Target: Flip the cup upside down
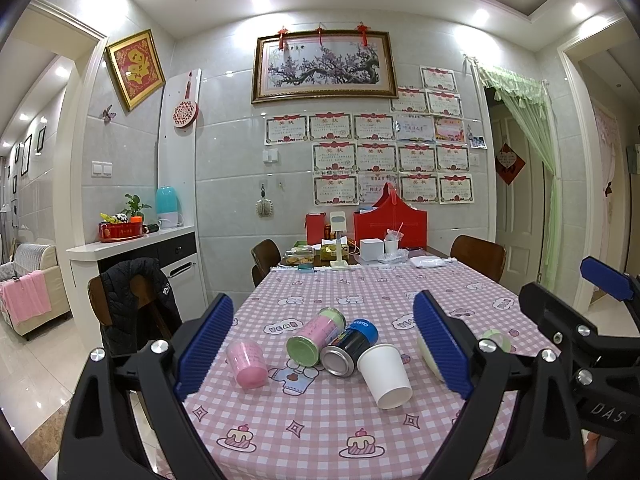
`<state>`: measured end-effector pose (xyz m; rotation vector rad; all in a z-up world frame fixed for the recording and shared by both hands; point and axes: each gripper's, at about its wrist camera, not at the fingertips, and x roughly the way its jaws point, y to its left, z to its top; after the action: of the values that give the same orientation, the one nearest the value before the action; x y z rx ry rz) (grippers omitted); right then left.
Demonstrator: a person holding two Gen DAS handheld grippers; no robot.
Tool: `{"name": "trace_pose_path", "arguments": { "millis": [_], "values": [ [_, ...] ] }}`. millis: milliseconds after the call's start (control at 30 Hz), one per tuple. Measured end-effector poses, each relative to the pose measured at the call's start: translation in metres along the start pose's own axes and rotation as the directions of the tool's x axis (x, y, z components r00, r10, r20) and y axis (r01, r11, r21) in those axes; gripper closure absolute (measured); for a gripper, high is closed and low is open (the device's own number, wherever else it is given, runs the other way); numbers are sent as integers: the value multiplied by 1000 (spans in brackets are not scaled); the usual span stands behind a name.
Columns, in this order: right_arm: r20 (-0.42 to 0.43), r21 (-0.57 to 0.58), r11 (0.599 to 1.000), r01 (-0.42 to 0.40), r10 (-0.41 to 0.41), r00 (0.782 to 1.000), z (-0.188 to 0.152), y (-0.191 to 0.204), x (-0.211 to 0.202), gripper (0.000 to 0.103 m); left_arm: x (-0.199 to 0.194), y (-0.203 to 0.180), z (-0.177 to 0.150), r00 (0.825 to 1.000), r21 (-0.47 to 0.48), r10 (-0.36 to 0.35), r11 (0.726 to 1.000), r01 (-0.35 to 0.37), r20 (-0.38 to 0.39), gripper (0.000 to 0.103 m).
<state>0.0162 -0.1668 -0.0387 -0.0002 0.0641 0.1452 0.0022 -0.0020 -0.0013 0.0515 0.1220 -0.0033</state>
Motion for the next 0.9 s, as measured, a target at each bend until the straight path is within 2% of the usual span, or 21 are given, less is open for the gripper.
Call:
{"name": "trace_pose_path", "arguments": {
  "millis": [900],
  "values": [
    [-4, 0, 1000, 2, -2, 1000, 0, 0, 1, 8, 6, -2, -10, 1000, 1, -1, 1000, 1, -7, 13]
  ]
}}
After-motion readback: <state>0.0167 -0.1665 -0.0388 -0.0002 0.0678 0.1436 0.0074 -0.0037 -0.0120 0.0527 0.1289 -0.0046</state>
